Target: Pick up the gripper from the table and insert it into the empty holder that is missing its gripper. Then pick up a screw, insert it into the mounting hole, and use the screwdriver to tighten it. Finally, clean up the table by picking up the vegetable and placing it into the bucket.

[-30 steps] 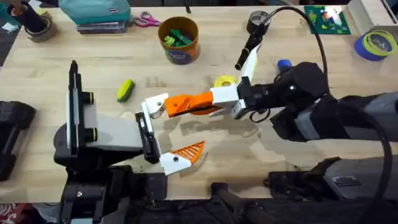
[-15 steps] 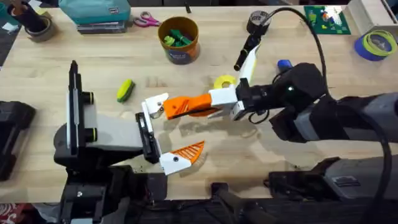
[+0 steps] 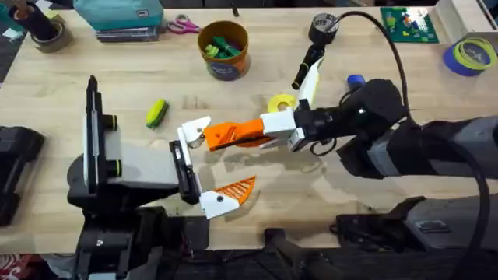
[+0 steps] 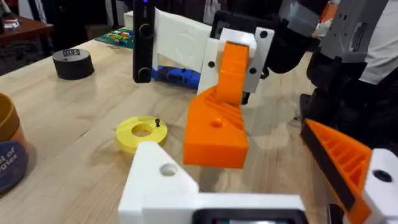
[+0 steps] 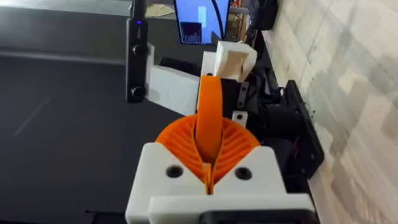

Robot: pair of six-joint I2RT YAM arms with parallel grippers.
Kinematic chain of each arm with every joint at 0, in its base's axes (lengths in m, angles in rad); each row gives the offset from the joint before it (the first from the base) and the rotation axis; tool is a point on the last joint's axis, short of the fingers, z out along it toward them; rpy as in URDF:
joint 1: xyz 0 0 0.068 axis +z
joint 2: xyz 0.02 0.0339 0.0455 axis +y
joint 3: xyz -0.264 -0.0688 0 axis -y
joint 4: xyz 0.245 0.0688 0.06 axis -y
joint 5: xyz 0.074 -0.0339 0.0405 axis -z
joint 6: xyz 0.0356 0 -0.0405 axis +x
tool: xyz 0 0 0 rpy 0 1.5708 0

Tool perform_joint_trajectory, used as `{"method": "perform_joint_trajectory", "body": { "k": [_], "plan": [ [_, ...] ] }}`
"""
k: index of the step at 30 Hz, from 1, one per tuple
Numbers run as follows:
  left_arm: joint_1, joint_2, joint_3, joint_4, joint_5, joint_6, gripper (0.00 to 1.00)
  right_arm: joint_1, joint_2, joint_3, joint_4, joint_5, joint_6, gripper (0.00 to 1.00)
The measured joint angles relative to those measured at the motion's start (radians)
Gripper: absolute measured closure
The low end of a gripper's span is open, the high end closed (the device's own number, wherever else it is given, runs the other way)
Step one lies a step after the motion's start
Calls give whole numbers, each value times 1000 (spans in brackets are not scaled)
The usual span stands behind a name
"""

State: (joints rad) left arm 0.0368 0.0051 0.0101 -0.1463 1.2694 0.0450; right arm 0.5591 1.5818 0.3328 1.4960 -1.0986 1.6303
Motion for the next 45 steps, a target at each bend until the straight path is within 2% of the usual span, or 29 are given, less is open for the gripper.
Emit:
{"method": "perform_joint_trajectory", "body": {
  "k": [14, 21, 28, 45],
  "plan": [
    [0, 0, 0, 0, 0, 0, 15, 0, 0, -53, 16, 40, -16, 992],
    [0, 0, 0, 0, 0, 0, 15, 0, 5, -53, 21, 49, -38, 992],
    [0, 0, 0, 0, 0, 0, 15, 19, 66, -53, 34, 64, -57, 992],
    [0, 0, 0, 0, 0, 0, 15, 29, 55, -53, 38, 67, -84, 992]
  ]
}}
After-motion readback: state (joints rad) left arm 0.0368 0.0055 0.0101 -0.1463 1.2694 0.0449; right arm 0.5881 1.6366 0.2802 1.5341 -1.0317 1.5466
